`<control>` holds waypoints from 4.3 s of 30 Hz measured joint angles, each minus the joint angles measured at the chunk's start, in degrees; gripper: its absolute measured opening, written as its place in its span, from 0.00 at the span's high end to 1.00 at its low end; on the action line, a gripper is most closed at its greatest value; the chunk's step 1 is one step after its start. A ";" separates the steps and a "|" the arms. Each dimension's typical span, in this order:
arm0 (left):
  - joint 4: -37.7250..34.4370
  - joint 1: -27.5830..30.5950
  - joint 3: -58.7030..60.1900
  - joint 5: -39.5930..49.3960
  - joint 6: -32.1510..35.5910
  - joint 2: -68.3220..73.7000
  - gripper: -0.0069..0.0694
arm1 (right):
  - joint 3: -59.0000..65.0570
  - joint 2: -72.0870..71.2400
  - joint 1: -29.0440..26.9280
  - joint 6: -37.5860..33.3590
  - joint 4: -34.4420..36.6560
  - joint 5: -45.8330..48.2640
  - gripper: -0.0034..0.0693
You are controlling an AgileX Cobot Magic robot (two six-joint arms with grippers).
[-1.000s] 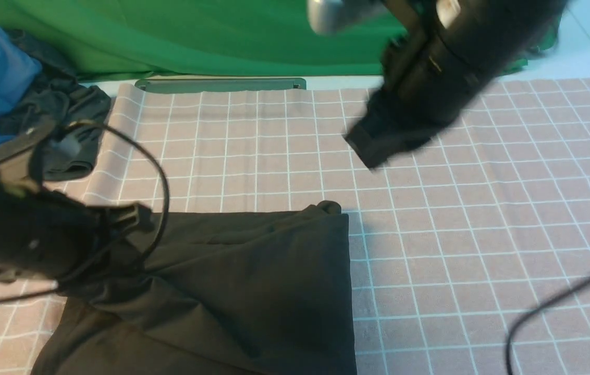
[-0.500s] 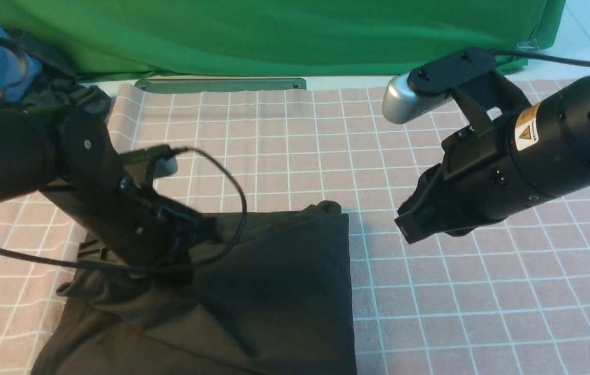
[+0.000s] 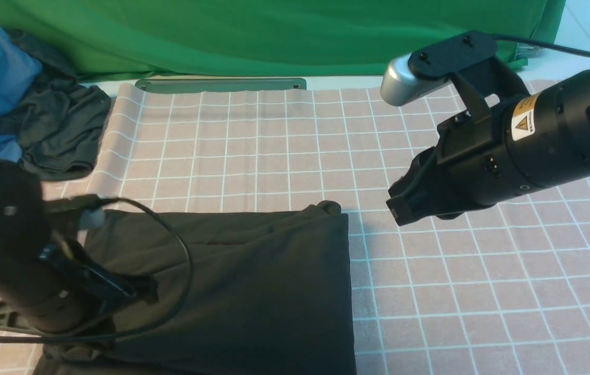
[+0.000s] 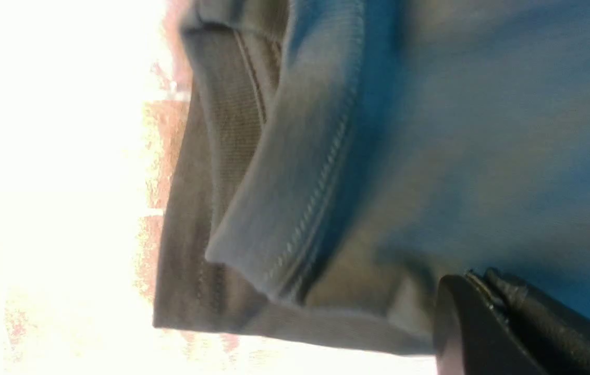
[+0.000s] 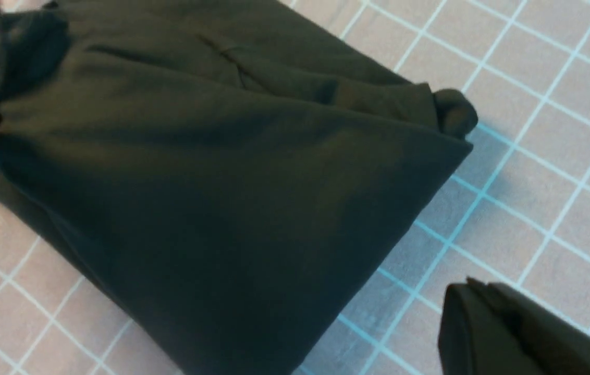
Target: Fold a long-sleeved shirt over a pink coffee tablecloth.
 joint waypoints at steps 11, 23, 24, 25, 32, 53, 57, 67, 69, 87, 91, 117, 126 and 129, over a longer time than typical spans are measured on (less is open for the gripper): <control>0.31 2.10 -5.34 -4.29 -2.03 -5.06 0.89 | 0.00 0.00 0.00 0.00 0.11 -1.61 0.90; -6.17 2.10 5.55 -11.11 3.85 4.40 0.89 | 0.00 0.00 0.00 0.62 0.28 -2.29 0.90; -5.94 2.10 7.87 -11.58 3.85 4.27 0.89 | 0.00 0.00 0.00 0.62 0.28 -2.43 0.90; -5.65 2.10 9.72 -12.12 3.23 3.83 0.89 | 0.00 0.00 0.00 0.62 0.28 -2.47 0.90; -4.92 2.10 11.74 -13.81 0.14 1.87 0.89 | 0.00 0.00 0.00 0.62 0.28 -2.73 0.90; -6.24 2.00 -23.55 -0.95 11.61 15.91 0.89 | 0.00 4.08 0.00 0.62 0.41 -2.07 0.89; -6.19 2.00 -24.43 -0.63 18.13 22.57 0.85 | 0.00 4.07 0.00 -0.07 0.41 -2.02 0.89; -6.03 2.00 -24.72 -5.86 24.65 29.21 0.39 | 0.00 4.07 0.00 -0.32 0.41 -2.53 0.89; -5.97 2.00 -24.72 -5.90 26.25 30.03 0.31 | 0.00 4.07 0.00 -0.85 0.41 -2.59 0.89; -5.78 2.00 -24.72 -2.77 34.40 31.30 0.85 | 0.00 4.07 0.00 -1.50 0.36 -2.92 0.88; -6.33 2.00 -24.72 -2.04 34.54 31.30 0.89 | 0.00 4.07 0.00 -1.55 0.36 -2.92 0.88; -4.69 2.00 -24.72 -5.11 35.50 32.30 0.32 | 0.00 4.07 0.00 -1.55 0.36 -2.92 0.88; -4.62 2.00 -24.72 -3.85 38.43 32.85 0.48 | 0.00 4.07 0.00 -1.55 0.36 -2.92 0.87; -4.56 2.00 -24.72 -2.29 38.80 32.99 0.65 | 0.00 4.07 0.00 -1.55 0.36 -2.92 0.87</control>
